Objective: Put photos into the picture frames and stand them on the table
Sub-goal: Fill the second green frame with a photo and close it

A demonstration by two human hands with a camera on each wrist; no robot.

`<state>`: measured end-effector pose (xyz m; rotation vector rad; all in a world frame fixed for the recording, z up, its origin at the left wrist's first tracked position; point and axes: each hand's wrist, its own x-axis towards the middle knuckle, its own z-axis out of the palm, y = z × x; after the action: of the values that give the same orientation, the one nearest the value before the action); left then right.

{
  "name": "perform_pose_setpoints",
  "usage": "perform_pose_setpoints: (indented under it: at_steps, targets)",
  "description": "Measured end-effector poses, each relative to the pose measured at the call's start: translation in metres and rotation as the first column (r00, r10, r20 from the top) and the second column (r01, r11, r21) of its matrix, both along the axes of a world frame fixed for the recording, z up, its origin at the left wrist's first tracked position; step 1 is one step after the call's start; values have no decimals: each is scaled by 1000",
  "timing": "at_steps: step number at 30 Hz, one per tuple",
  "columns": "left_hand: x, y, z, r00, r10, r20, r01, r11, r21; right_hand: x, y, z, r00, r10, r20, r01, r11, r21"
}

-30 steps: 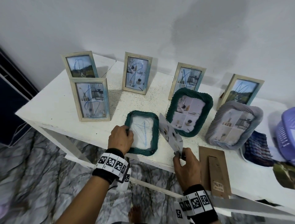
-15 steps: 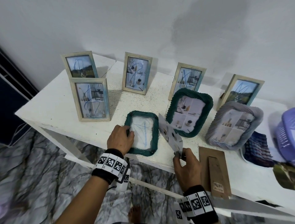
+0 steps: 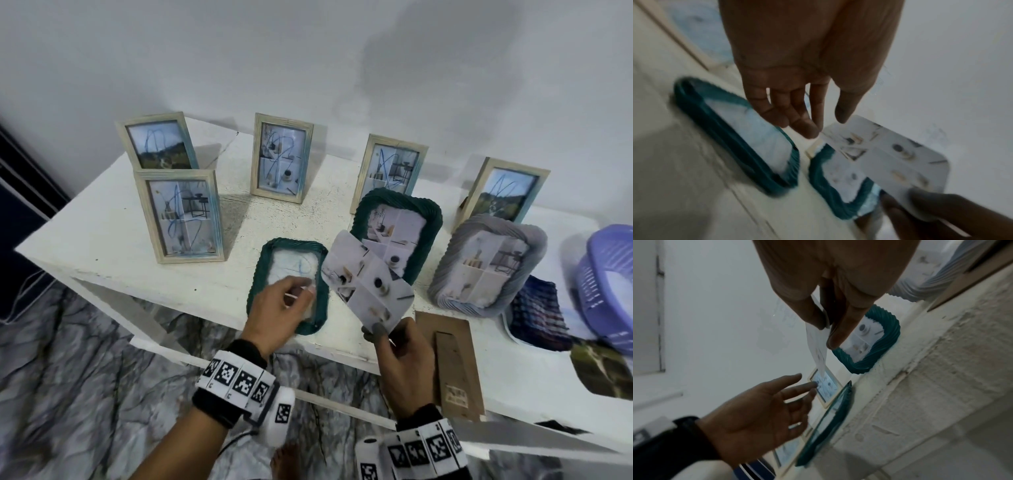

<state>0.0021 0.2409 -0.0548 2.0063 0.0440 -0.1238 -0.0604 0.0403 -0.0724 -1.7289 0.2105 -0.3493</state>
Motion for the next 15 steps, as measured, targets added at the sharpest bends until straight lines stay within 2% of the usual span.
perform_pose_setpoints:
  at_steps: [3, 6, 10, 15]
  targets:
    - [-15, -32, 4, 983, -135, -123, 103, 966, -239, -10, -6, 7, 1000, 17, -22, -11, 970, 241]
    - [-28, -64, 8, 978, -140, -151, 58, 890, -452, -20, -20, 11, 998, 42, -48, -22, 932, 363]
    - [-39, -103, 11, 980, -136, -143, 32, 826, -562, -37, -59, 4, 992, 59, -108, -37, 979, 202]
    - [-48, -165, 12, 979, -181, -99, 98, 830, -548, -60, -123, 10, 981, 123, -148, -124, 992, 4]
